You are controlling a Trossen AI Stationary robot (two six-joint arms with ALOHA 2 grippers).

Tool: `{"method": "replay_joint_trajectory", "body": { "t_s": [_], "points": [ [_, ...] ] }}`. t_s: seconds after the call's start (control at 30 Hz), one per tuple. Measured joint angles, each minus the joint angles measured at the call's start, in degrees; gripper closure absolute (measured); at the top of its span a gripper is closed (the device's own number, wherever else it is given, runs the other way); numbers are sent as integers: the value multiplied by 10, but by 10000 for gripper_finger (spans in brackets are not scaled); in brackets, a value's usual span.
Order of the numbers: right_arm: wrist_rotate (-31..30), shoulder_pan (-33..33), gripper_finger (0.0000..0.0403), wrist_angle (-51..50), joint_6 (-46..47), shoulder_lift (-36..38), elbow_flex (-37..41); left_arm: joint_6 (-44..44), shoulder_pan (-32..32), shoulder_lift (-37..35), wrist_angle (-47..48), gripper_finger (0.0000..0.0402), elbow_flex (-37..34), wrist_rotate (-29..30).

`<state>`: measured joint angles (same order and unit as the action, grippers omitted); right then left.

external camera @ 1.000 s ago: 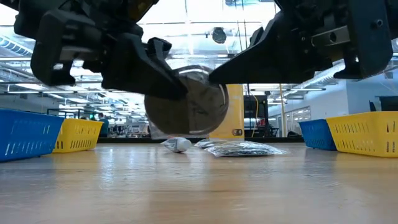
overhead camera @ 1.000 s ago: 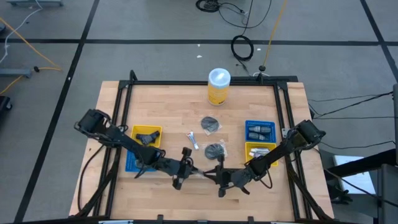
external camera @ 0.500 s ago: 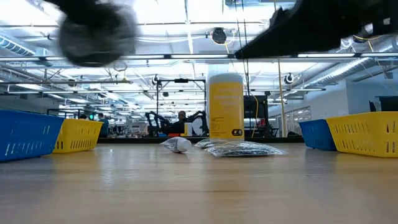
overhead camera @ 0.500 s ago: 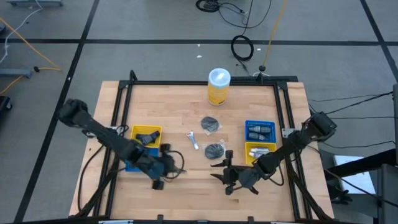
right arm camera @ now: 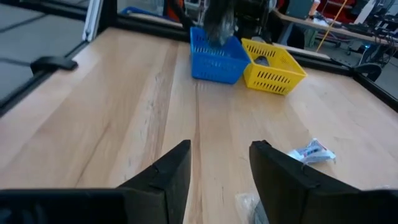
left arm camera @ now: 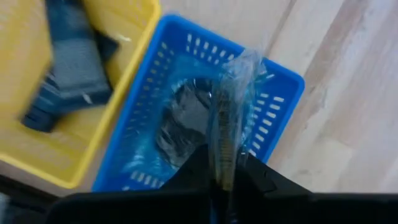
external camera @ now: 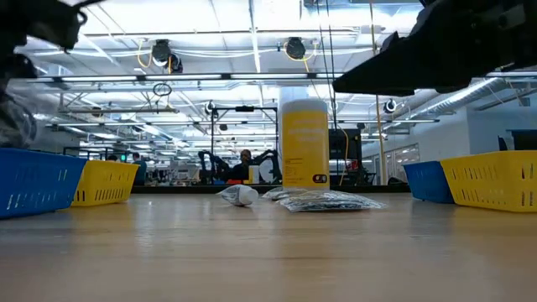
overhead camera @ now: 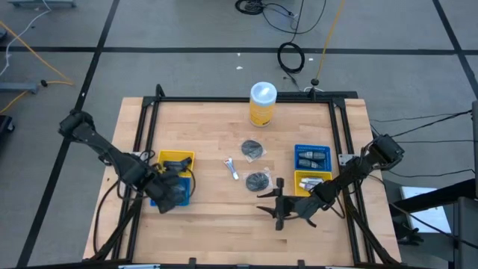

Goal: Pick & Place Travel size toiletries
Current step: Put the black hairbrush into the left blue bin

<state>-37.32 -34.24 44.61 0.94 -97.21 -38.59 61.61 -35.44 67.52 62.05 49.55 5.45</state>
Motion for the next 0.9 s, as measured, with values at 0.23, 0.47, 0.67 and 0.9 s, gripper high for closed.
{"method": "replay_joint_trajectory", "body": {
  "t_s": [0.23,0.47,0.67,0.9],
  "points": [
    [0,0,249,11,-1,0,3,26,-4,-96,-103,382,-96,15],
    [1,0,251,11,-1,0,3,59,-2,-181,-254,328,-219,5],
    [1,0,254,11,-1,0,3,65,-2,-204,-306,333,-271,-12],
    [1,0,253,11,-1,0,3,31,-2,-219,-306,278,-268,-28]
  ]
}}
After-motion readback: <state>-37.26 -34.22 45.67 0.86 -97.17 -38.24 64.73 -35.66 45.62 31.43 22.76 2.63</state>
